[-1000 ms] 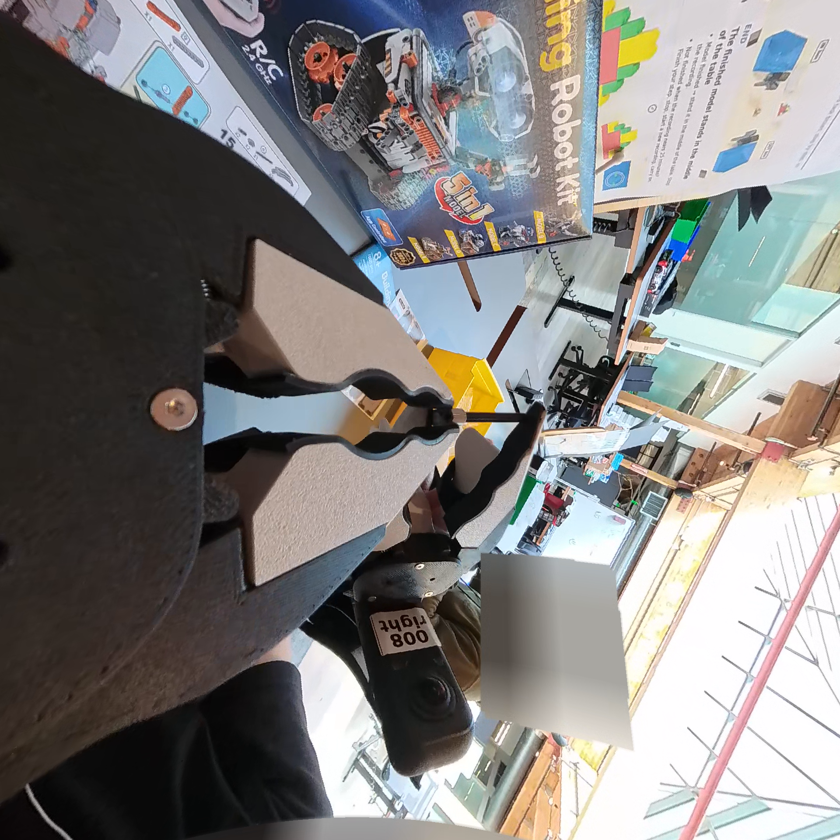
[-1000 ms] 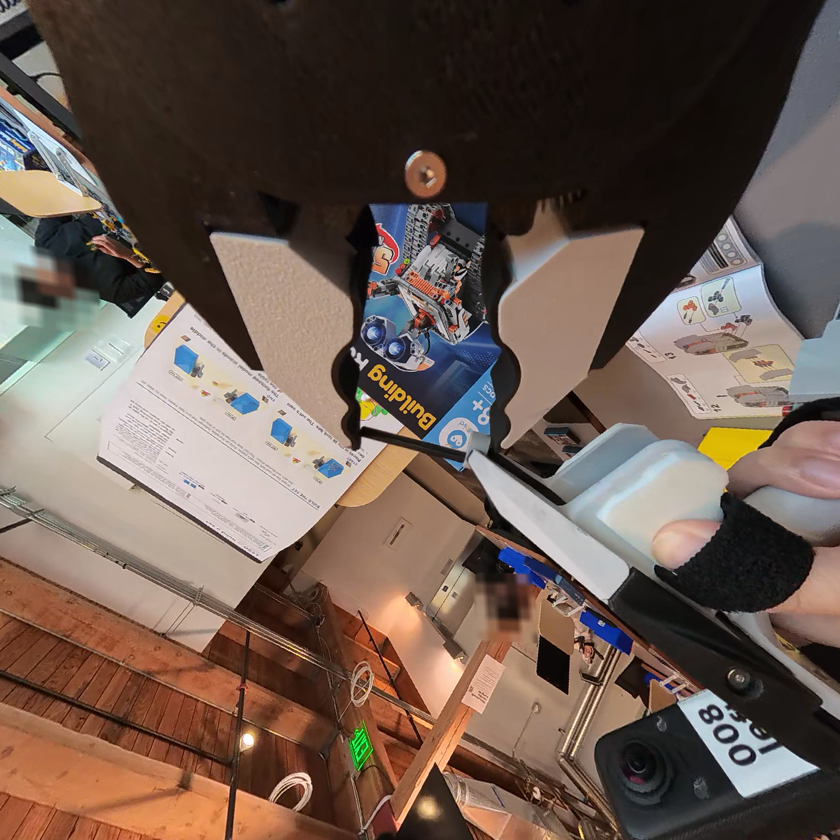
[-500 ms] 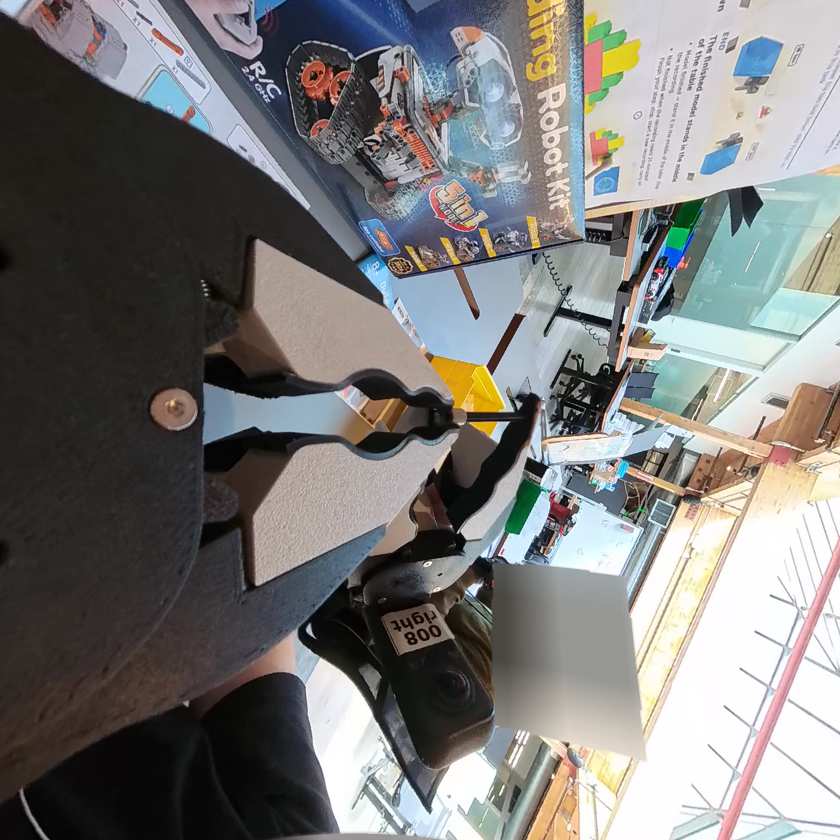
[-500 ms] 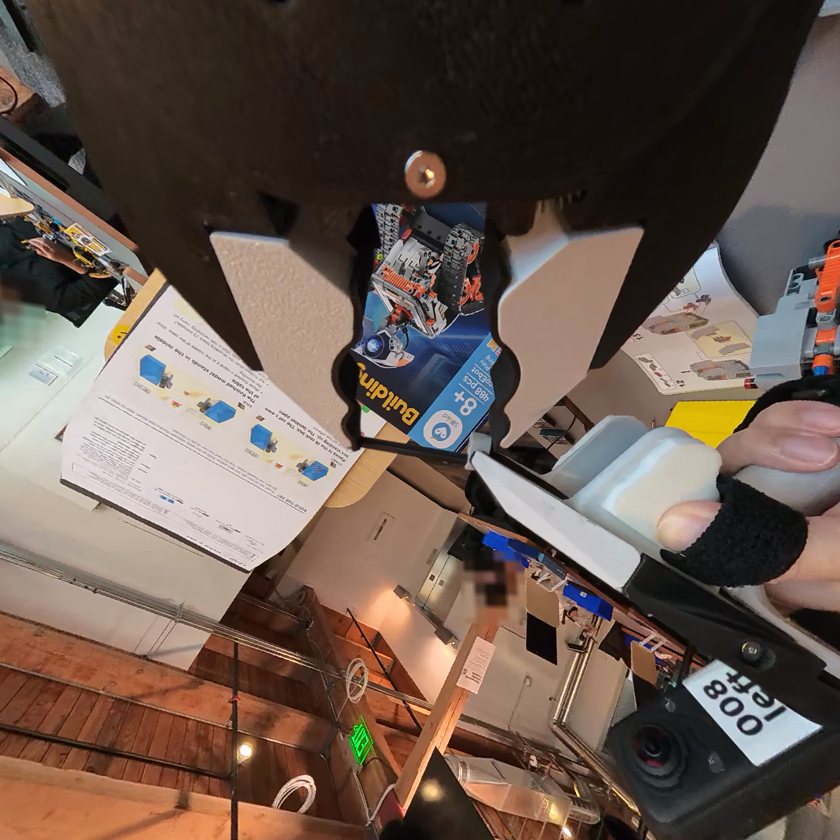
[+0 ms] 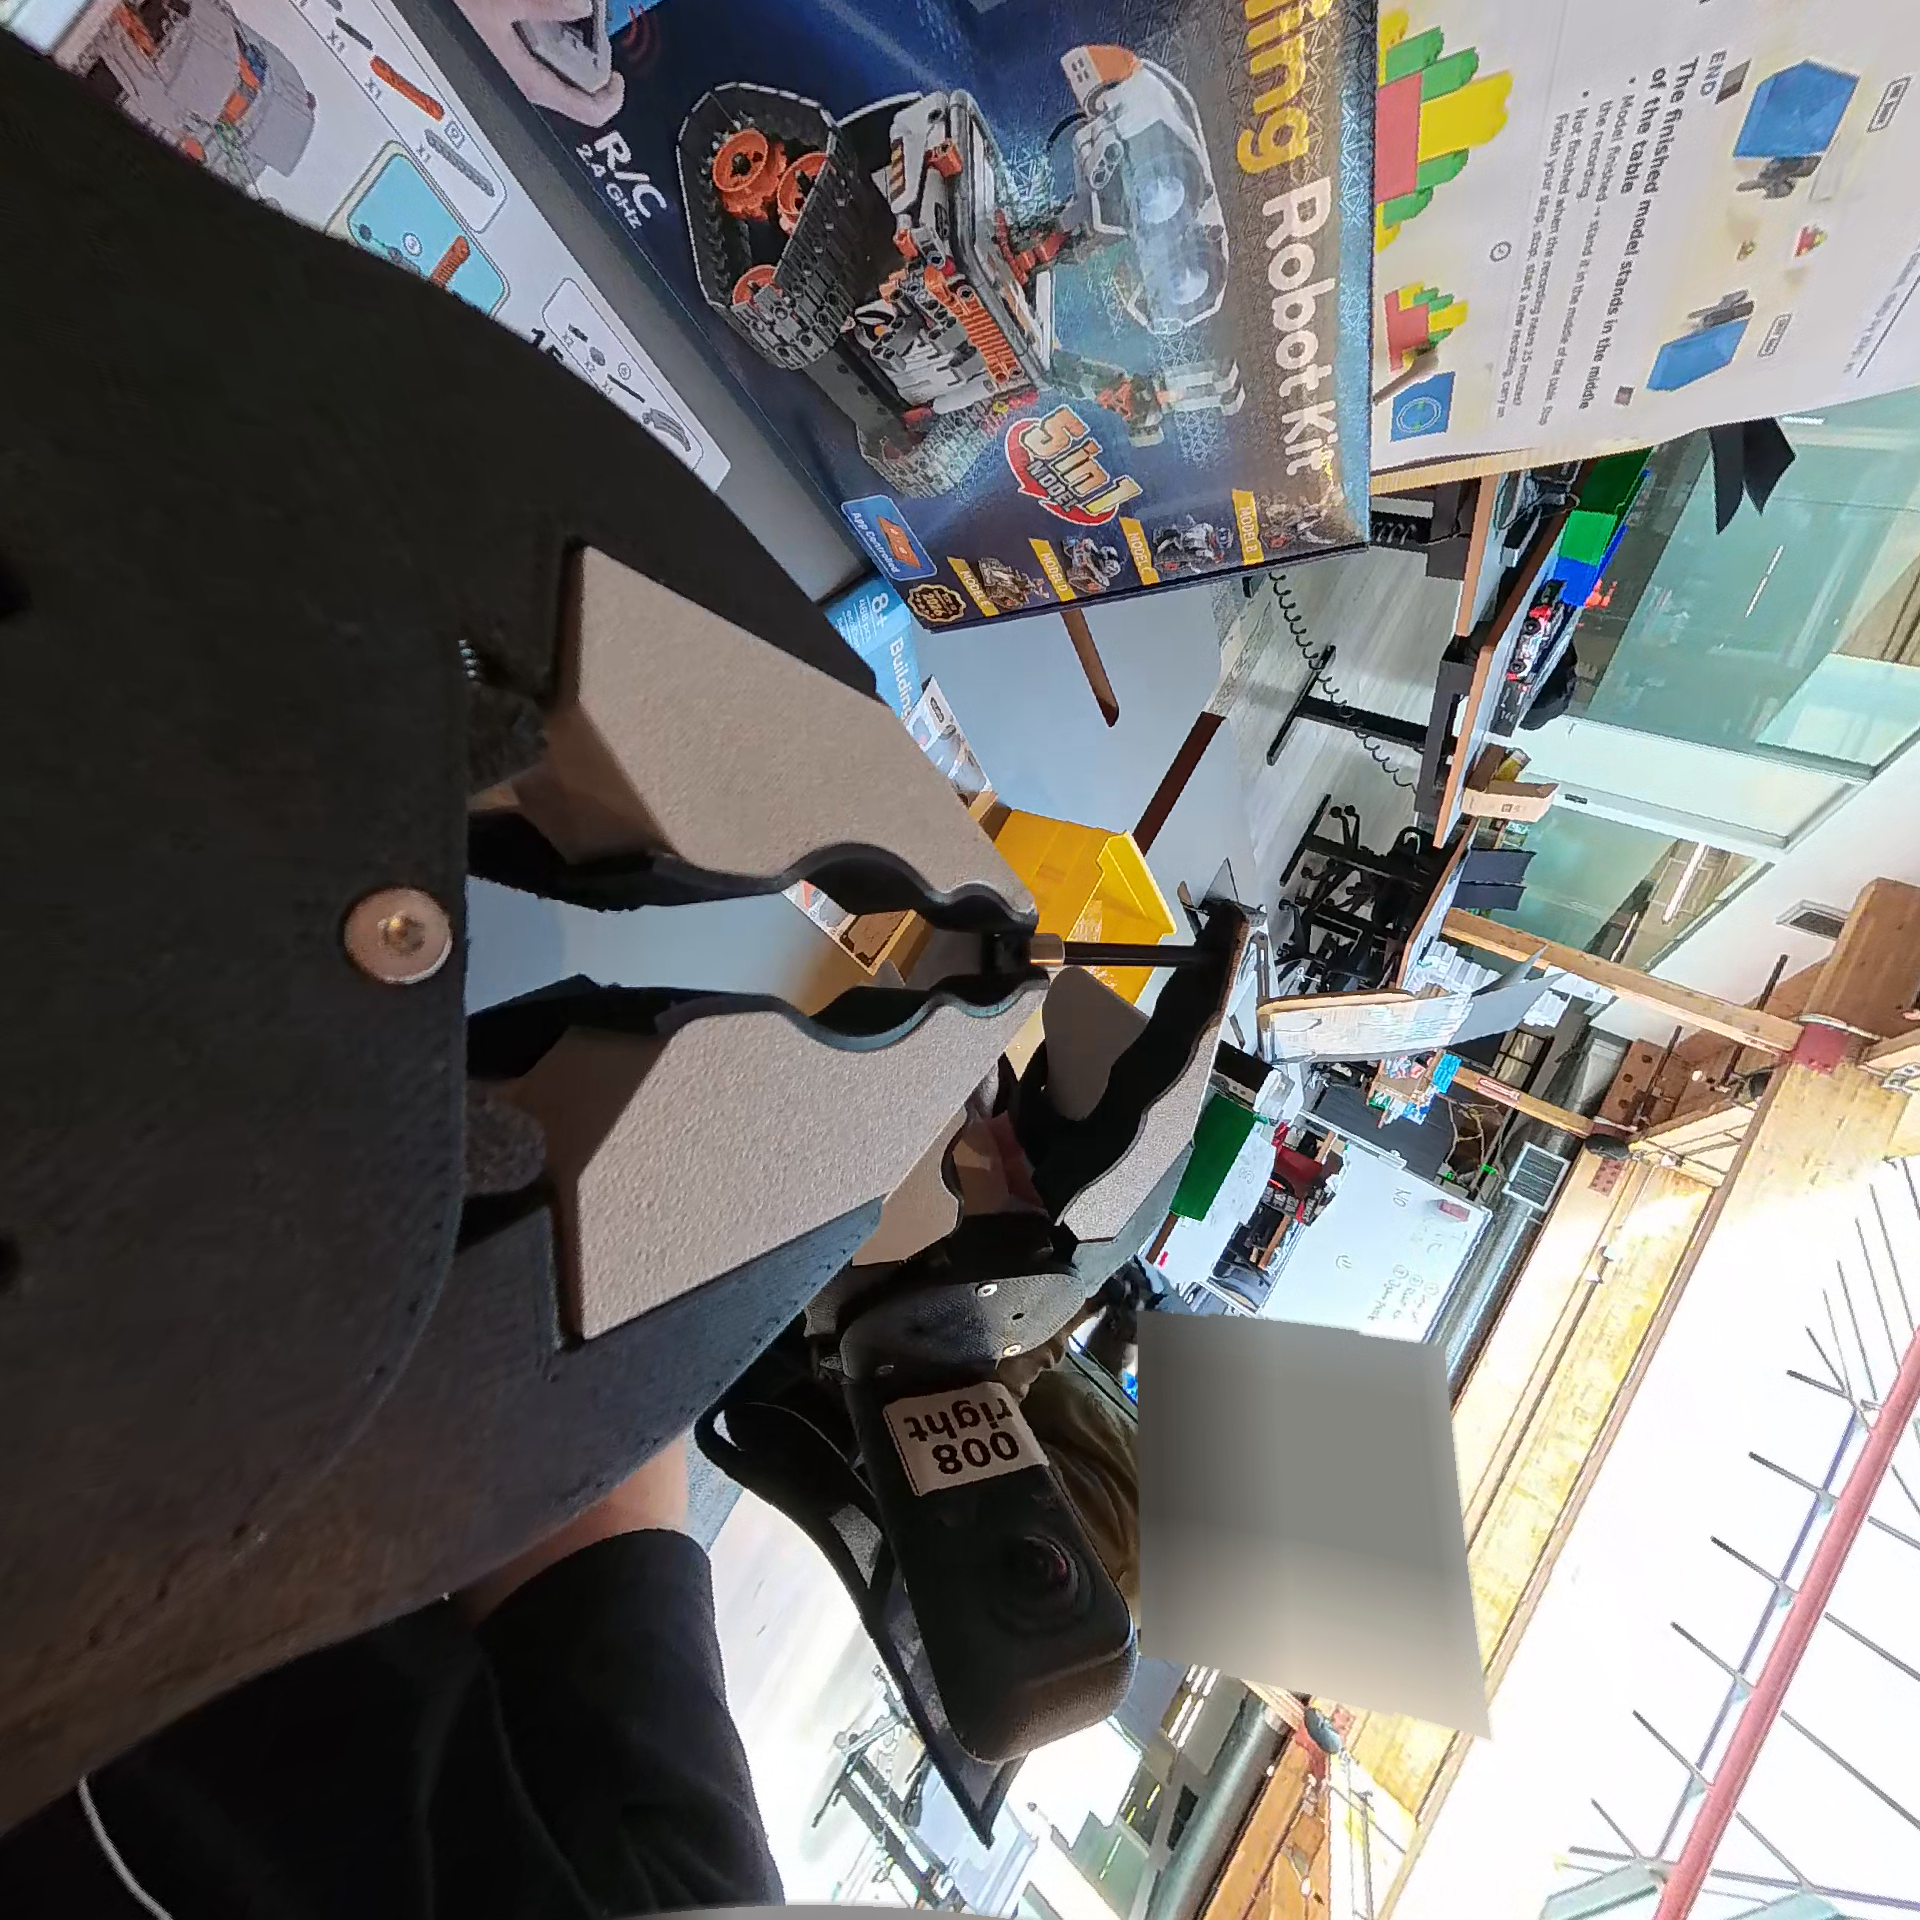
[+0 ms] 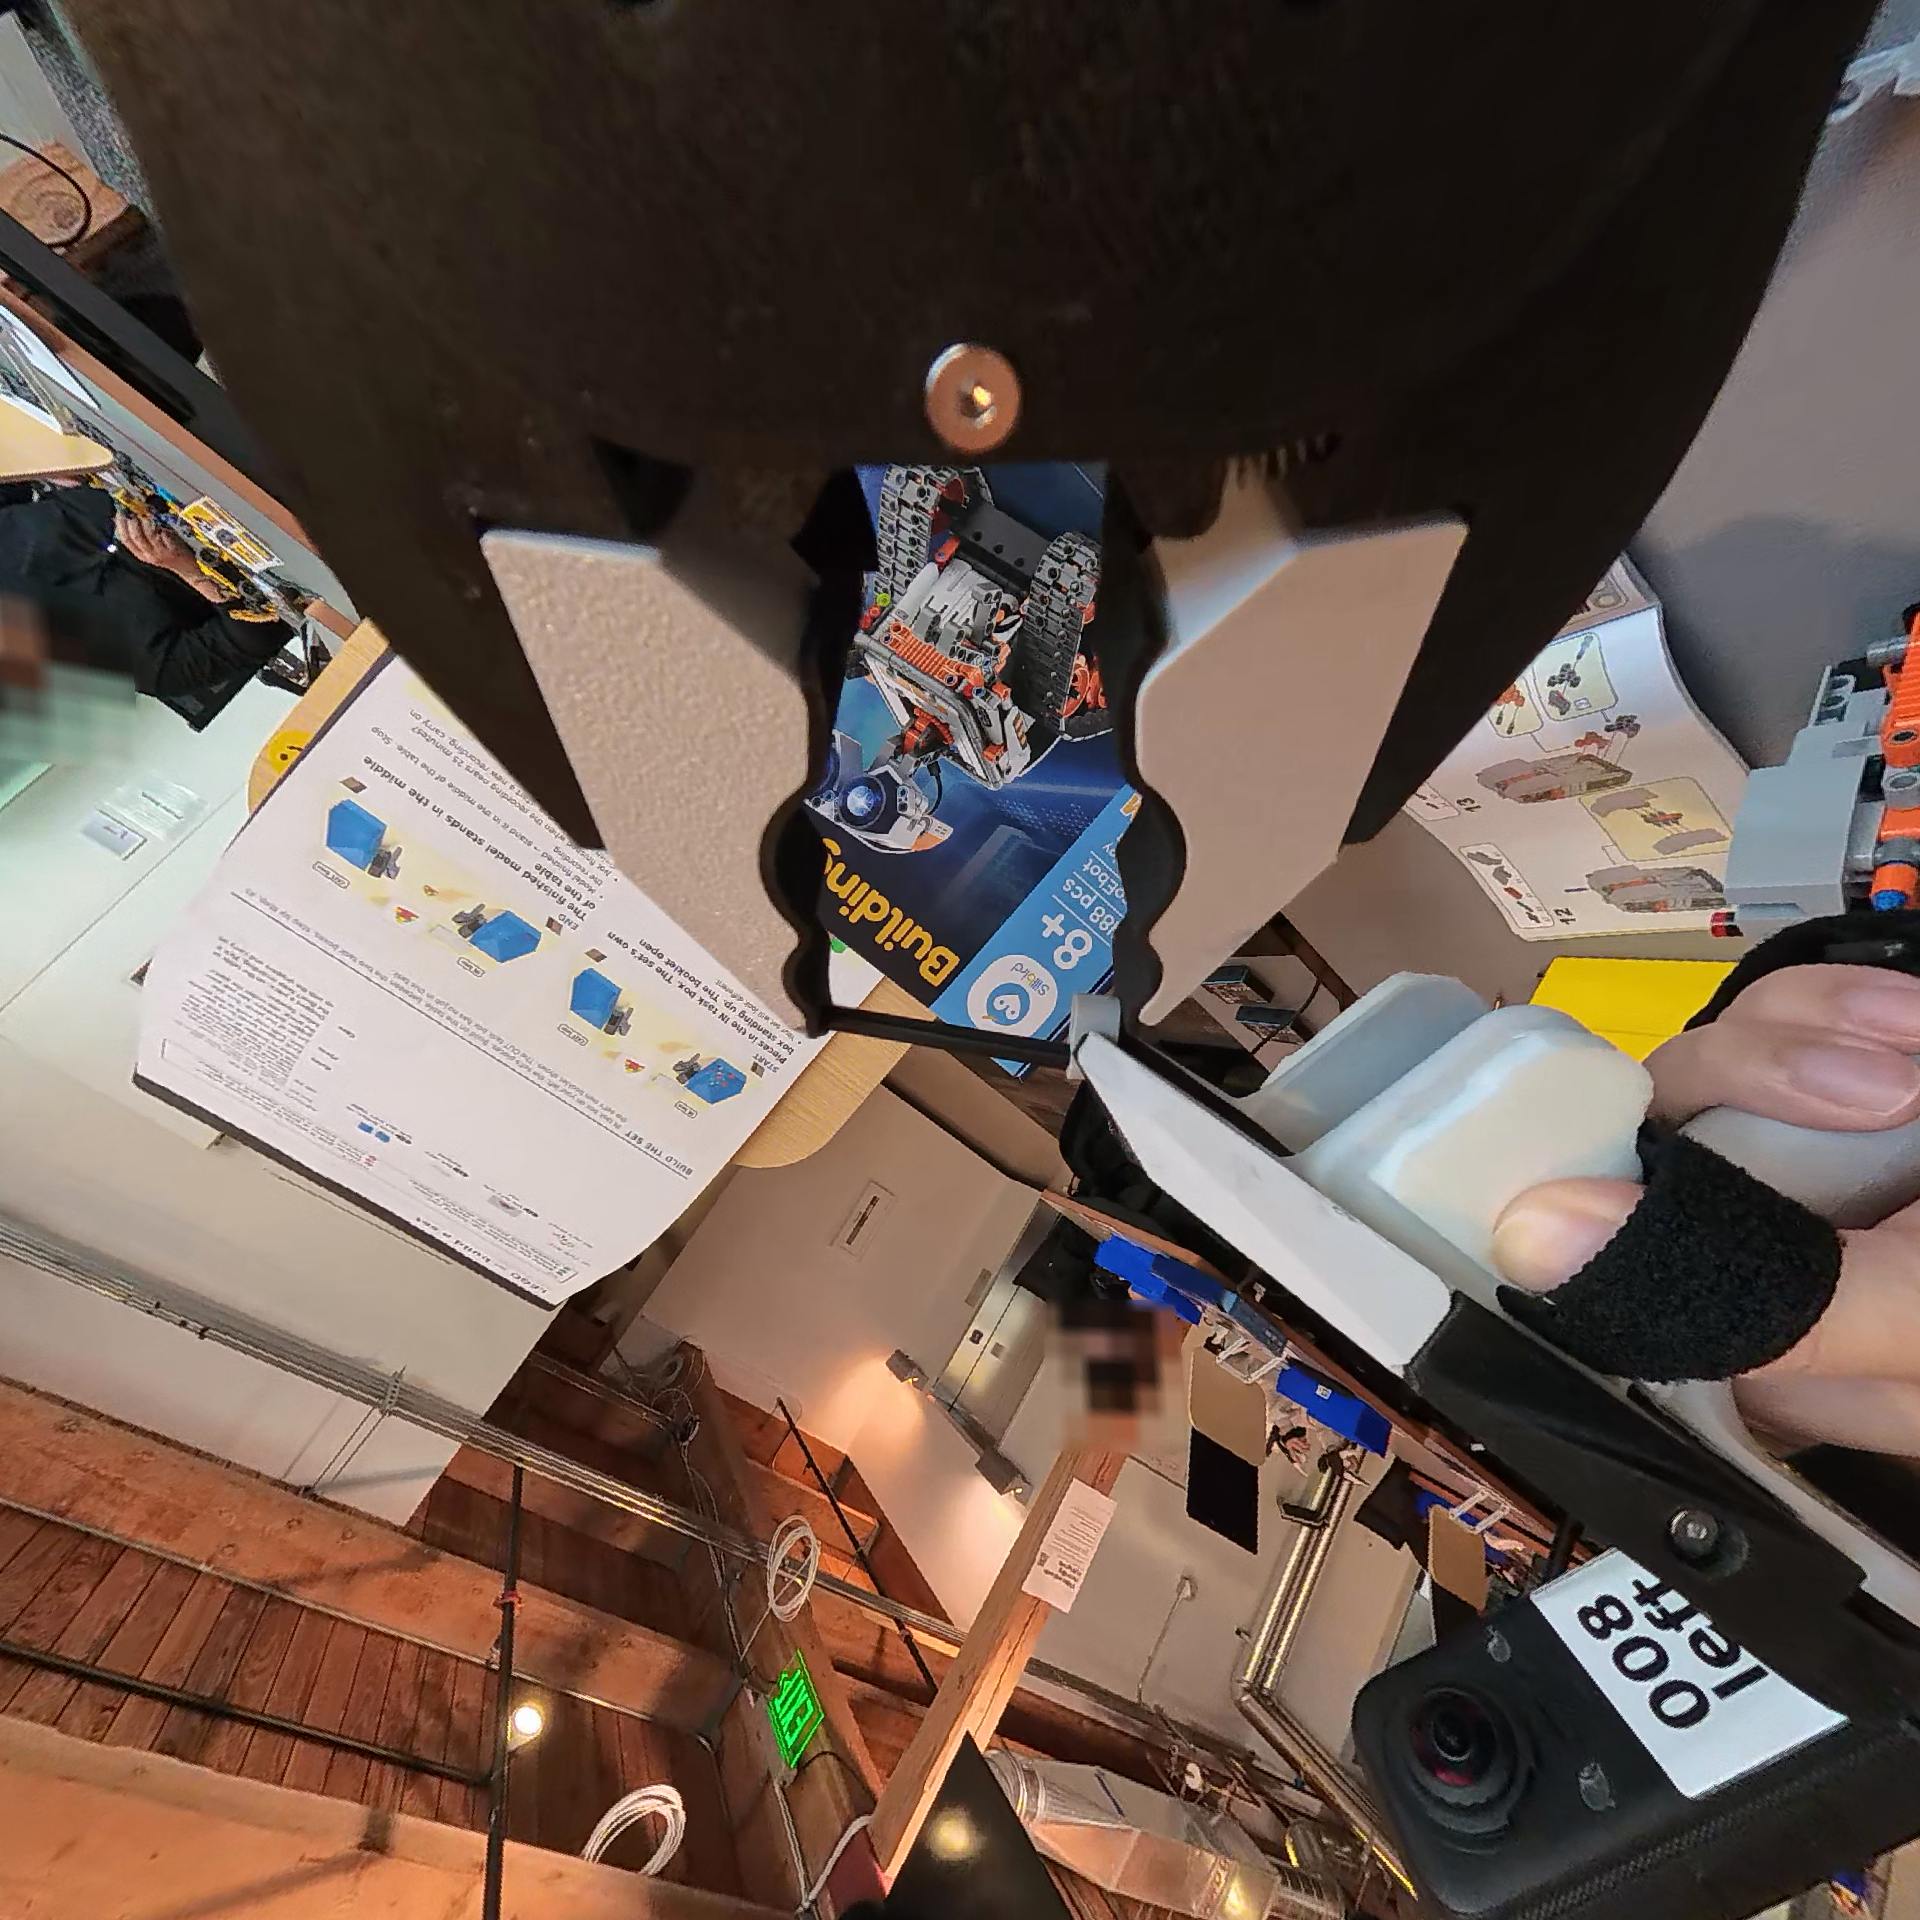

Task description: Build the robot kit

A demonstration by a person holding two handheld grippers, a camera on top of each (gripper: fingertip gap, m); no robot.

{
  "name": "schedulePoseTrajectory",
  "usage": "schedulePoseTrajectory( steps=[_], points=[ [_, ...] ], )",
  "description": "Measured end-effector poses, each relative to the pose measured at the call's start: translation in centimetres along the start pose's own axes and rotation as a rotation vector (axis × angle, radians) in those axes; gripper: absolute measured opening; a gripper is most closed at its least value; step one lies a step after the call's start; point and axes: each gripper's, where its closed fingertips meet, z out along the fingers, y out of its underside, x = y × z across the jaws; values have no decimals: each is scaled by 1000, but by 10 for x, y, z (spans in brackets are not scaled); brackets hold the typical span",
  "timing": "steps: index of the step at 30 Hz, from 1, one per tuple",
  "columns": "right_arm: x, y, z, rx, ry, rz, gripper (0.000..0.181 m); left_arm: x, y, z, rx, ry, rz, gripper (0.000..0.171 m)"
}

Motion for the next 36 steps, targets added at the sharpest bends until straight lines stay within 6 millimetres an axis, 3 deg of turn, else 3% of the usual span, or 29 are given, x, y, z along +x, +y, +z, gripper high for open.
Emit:
schedulePoseTrajectory(
  steps=[28, 36],
  points=[
    [-3, 5, 2, -27, -14, -17, 54, -4, 4, 0, -30, -26, 17, 5],
    [-2, -1, 0, 9, -7, -29, 54, 2, 1, -1, -3, 69, -43, 5]
  ],
)
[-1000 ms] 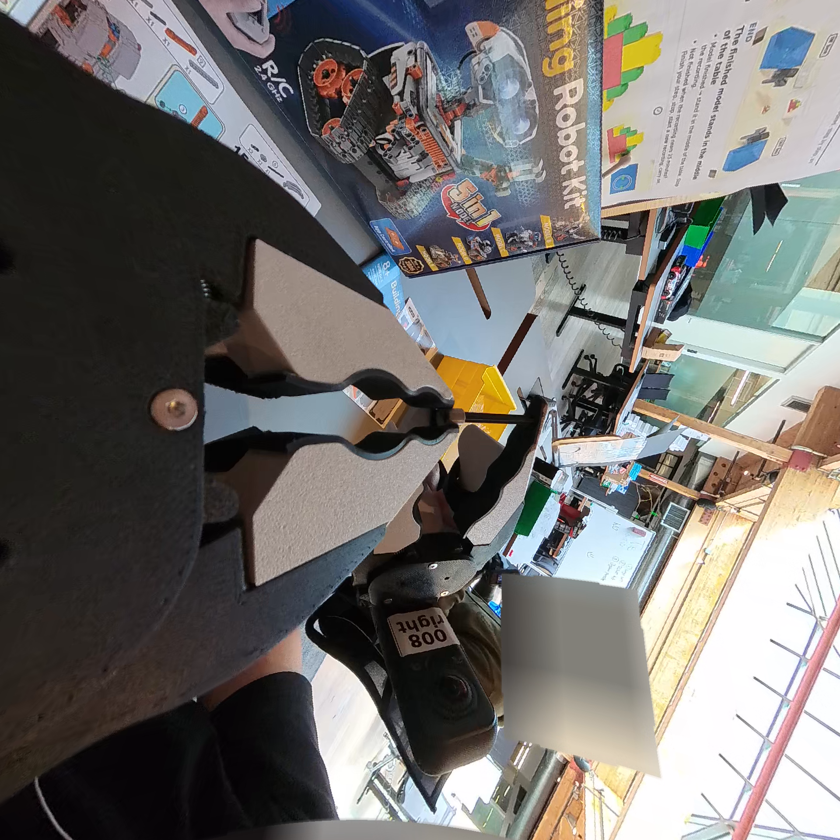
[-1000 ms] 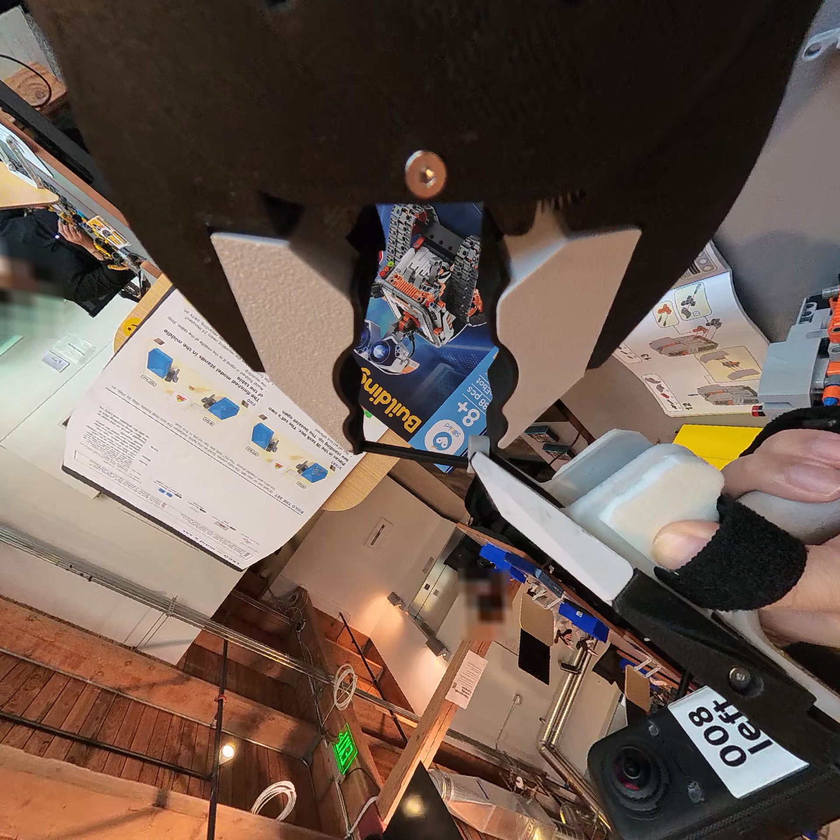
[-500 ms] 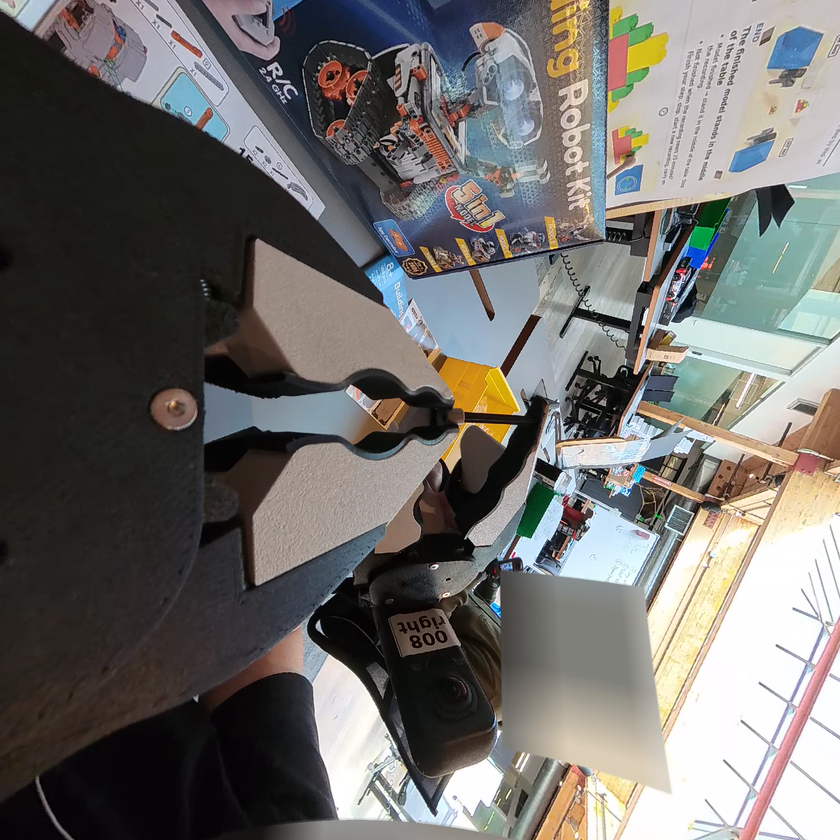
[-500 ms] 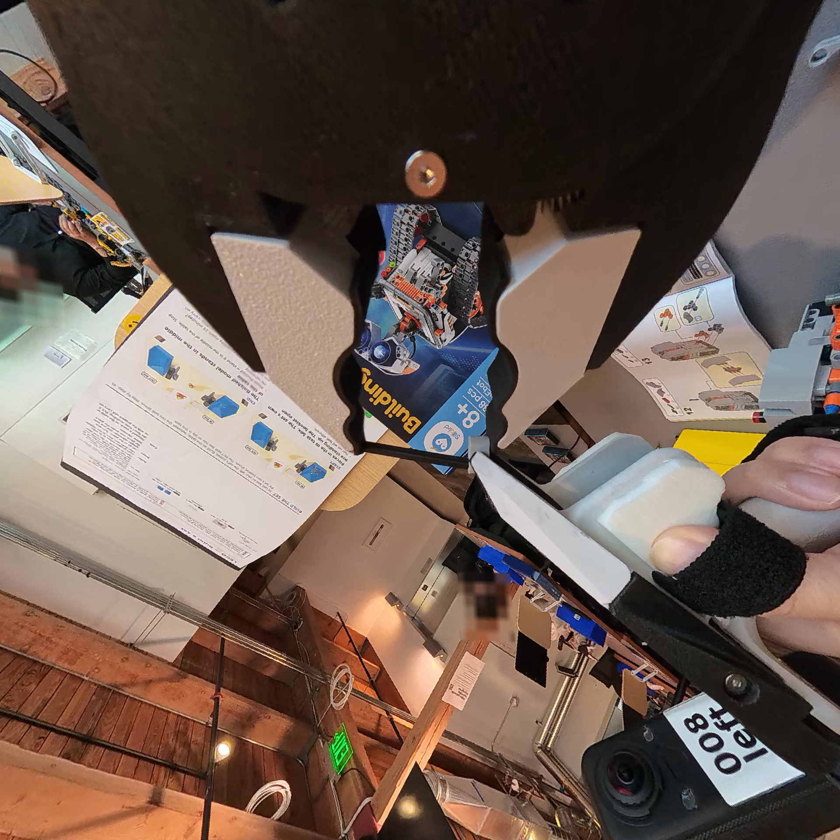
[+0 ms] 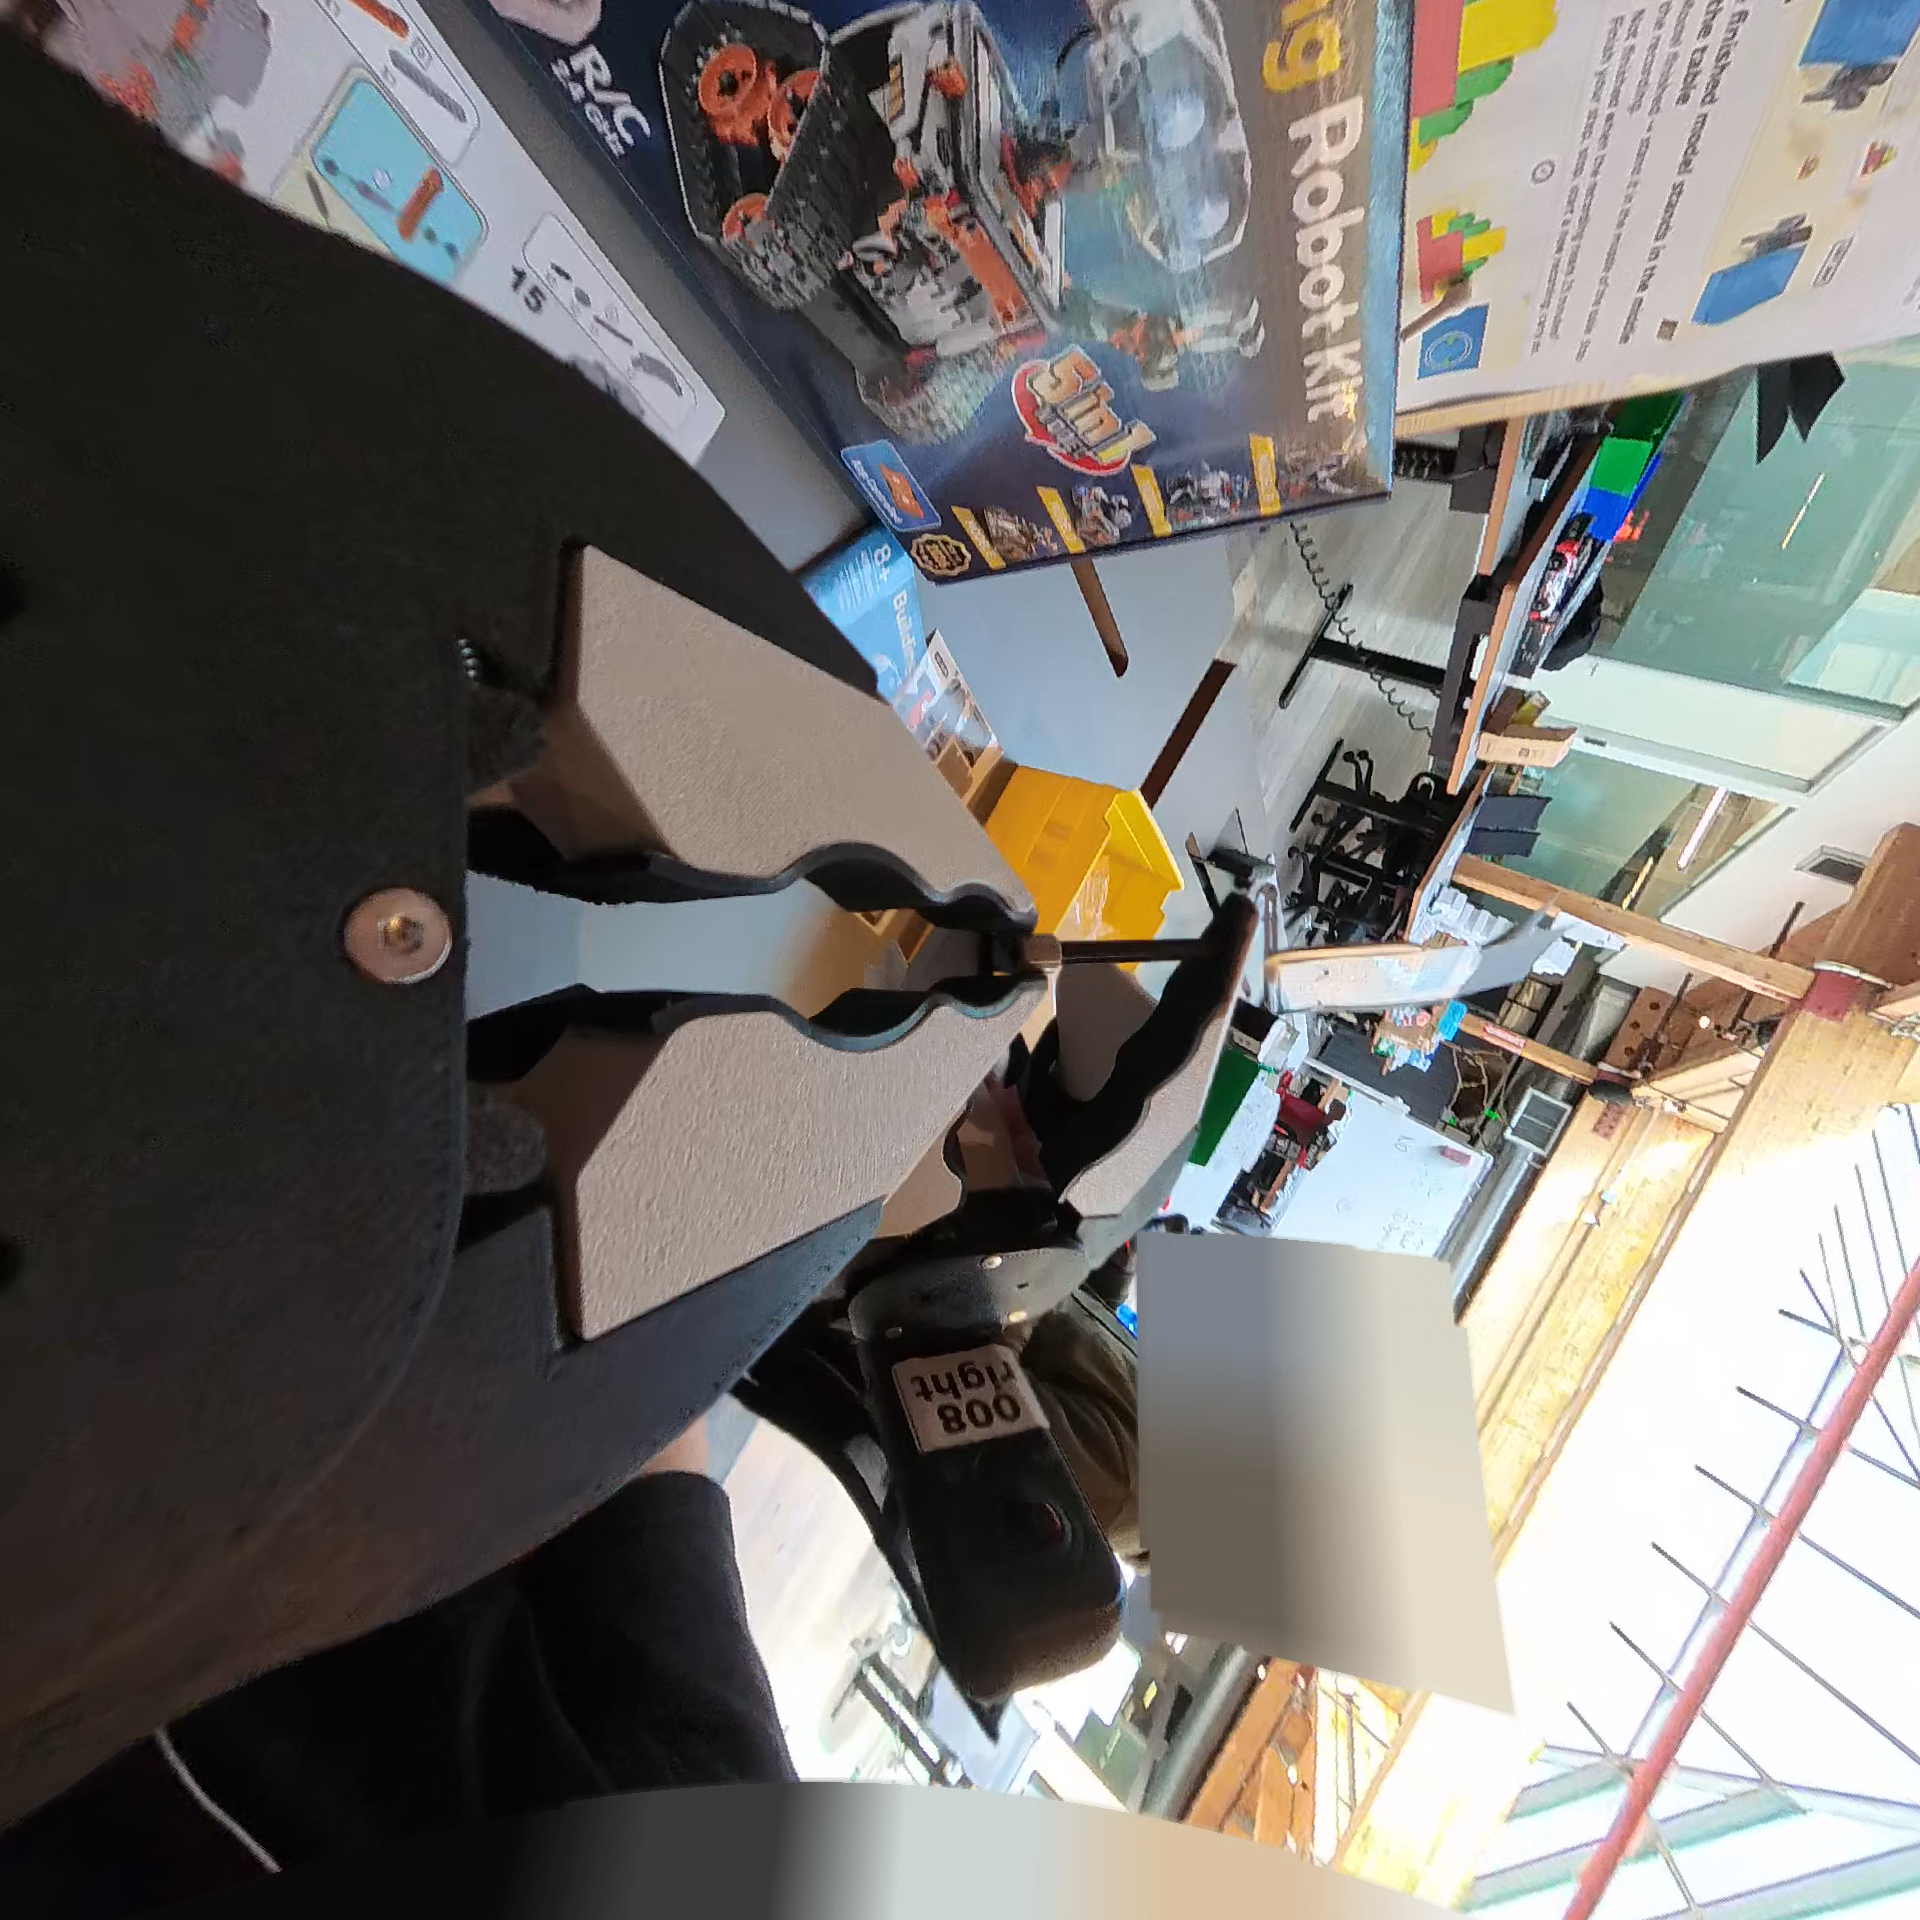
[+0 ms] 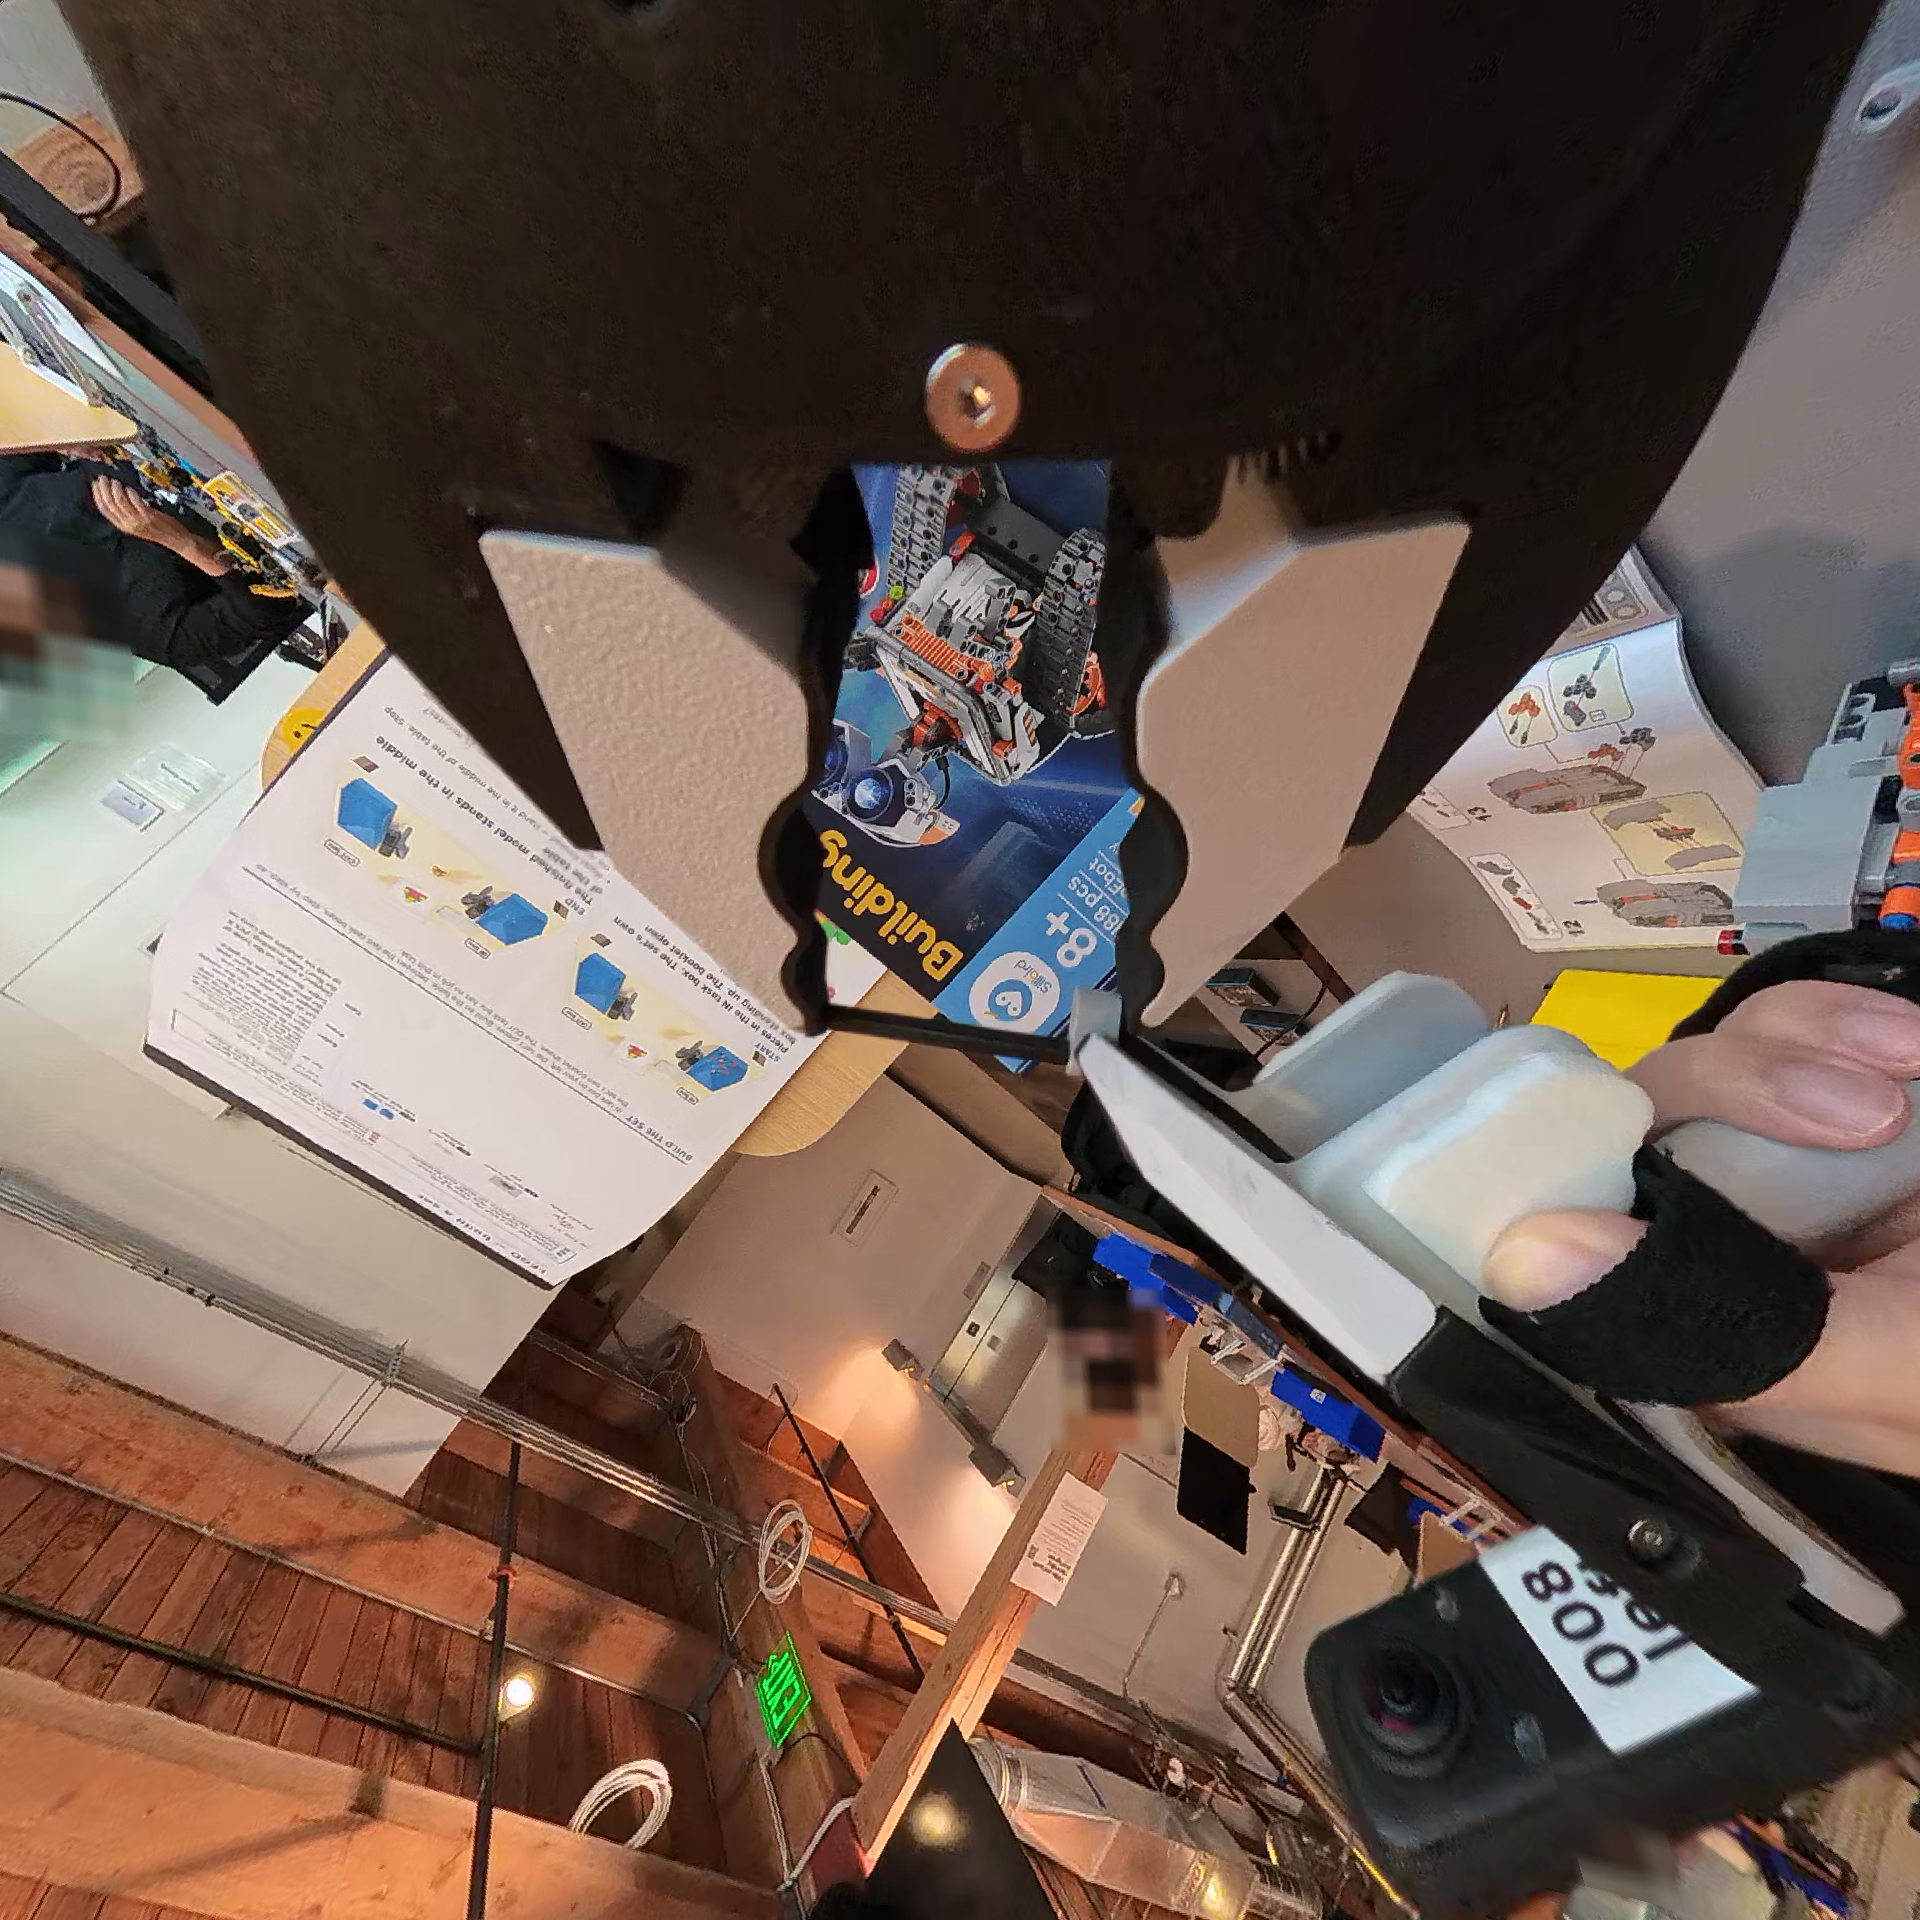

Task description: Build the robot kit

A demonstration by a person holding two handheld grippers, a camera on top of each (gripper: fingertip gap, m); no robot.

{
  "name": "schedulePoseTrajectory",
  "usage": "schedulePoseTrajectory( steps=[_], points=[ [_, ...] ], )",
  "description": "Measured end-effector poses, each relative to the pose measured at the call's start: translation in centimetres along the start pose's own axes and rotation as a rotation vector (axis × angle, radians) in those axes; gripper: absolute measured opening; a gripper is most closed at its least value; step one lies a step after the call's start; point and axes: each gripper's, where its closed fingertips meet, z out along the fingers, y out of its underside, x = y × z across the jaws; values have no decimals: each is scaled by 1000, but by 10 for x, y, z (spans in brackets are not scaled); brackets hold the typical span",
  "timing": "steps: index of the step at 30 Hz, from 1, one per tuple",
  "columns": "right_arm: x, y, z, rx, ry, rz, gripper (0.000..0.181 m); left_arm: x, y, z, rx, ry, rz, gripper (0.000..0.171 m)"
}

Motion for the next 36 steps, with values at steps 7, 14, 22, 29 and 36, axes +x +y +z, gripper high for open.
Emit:
schedulePoseTrajectory(
  steps=[7, 14, 22, 29, 36],
  points=[
    [4, -2, -2, 12, 12, 1, 54, 3, -6, -6, 36, 71, -56, 5],
    [-3, 2, 0, 2, -49, 4, 54, 2, -5, -9, 22, 89, -72, 10],
    [-12, 6, 2, -18, -110, -11, 54, -4, 4, -8, -33, 54, -71, 3],
    [-16, 7, 3, -17, -160, 83, 54, -4, 5, -10, -42, 46, -95, 3],
    [-21, 3, 0, 28, -368, 487, 54, 1, -2, -14, 4, 123, -229, 9]
  ],
)
